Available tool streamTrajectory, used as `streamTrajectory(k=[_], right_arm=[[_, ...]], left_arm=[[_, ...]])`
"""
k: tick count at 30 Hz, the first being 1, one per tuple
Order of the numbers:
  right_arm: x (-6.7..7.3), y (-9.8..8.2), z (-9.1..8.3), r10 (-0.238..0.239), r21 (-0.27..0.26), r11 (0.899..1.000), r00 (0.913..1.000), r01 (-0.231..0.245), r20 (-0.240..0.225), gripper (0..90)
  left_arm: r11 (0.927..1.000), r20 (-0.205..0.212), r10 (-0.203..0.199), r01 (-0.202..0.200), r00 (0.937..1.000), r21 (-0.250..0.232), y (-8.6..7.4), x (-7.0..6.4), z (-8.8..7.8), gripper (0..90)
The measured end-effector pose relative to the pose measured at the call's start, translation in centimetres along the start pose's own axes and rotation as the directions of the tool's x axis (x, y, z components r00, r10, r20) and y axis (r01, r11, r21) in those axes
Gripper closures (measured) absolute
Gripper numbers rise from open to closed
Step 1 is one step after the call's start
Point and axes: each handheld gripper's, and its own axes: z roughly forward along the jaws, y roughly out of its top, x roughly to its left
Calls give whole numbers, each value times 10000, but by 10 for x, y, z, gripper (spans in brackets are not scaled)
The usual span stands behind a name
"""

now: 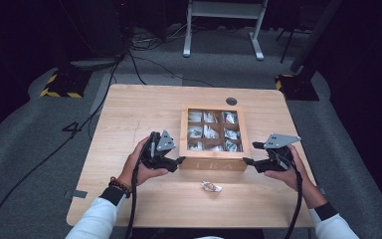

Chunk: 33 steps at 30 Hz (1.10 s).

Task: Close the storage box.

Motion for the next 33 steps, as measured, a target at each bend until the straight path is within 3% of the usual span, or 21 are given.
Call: streamTrajectory(k=[3, 7, 12, 15, 23, 27, 33], right_arm=[[1, 1, -4, -85, 92, 9999, 9999, 84, 75, 293], [3, 3, -10, -277, 155, 9995, 9995, 274, 176, 289], [3, 2, -16, -370, 147, 9992, 9986, 365, 386, 282], [3, 0, -20, -421, 188, 9990, 9983, 413, 414, 294], [5, -9, -27, -432, 184, 9989, 9970, 421, 645, 288], [5, -13, -33, -511, 219, 9985, 9955, 495, 803, 282], [7, -21, -42, -634, 384, 9975, 9933, 600, 965, 268]], left_arm=[[9996, -2, 254, -253, 9997, 108, 0, -1, -5, 179], [9997, -26, 223, -223, 9997, -37, -2, -3, -11, 173], [9978, -113, 632, -629, 9979, 225, -7, -7, -15, 171], [9980, -97, 620, -619, 9980, 150, -10, -8, -18, 172], [9978, -468, 632, -622, 9969, 228, -19, -8, -30, 183], [9973, -949, 614, -572, 9936, 459, -26, -8, -34, 174], [9967, -1232, 579, -504, 9907, 630, -39, -9, -41, 173]])
